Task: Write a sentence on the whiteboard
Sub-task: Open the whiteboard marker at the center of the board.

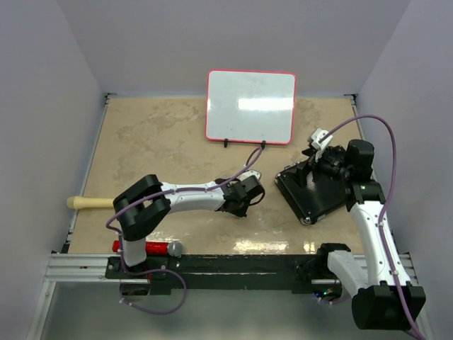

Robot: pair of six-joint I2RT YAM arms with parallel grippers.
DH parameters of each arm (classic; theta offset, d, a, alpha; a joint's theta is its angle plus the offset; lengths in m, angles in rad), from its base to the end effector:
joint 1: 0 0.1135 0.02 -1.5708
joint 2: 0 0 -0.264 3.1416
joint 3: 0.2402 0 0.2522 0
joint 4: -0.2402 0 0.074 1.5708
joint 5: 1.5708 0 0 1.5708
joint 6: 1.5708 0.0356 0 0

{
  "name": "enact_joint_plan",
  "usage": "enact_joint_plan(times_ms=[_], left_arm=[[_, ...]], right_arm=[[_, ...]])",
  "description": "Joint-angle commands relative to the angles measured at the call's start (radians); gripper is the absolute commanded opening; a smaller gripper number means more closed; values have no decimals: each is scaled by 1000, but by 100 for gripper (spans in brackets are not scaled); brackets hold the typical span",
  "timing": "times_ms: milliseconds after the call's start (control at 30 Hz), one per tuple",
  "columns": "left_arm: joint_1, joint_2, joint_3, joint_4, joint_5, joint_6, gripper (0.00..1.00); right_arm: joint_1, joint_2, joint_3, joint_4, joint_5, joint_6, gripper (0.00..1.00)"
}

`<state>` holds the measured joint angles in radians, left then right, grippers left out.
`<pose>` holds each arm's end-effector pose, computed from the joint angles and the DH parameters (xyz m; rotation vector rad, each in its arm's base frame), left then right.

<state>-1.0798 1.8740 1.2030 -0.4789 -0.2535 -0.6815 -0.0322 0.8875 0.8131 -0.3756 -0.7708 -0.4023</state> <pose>0.1834 -0.3241 0.1611 0.4575 2.6343 -0.2234 0.1924 0.0186 0.3166 -0.8069 1.7395 0.4848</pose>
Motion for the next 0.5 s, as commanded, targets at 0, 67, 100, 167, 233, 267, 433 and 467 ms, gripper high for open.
enact_joint_plan(times_ms=[0,67,100,167,233,267,433,467], left_arm=[[9,-116,-94,118,-41,196,0],[9,-196,-143,198,-29,295,0],[14,-240,-154,213,-9,325,0],[18,-277,-184,253,58,459,0],[34,-320,-203,258,152,564,0],[43,-331,-207,255,193,601,0],[66,-404,-229,243,353,772,0],[70,-418,-227,243,370,778,0]], right_arm=[[-3,54,55,-104,-151,-192,99],[-2,137,92,-303,-284,-447,99],[-3,166,142,-392,-316,-561,99],[0,270,196,-702,-366,-986,99],[11,344,248,-889,-377,-1243,98],[23,388,256,-884,-361,-1262,98],[199,439,288,-885,-327,-1305,98],[222,452,302,-882,-340,-1291,98]])
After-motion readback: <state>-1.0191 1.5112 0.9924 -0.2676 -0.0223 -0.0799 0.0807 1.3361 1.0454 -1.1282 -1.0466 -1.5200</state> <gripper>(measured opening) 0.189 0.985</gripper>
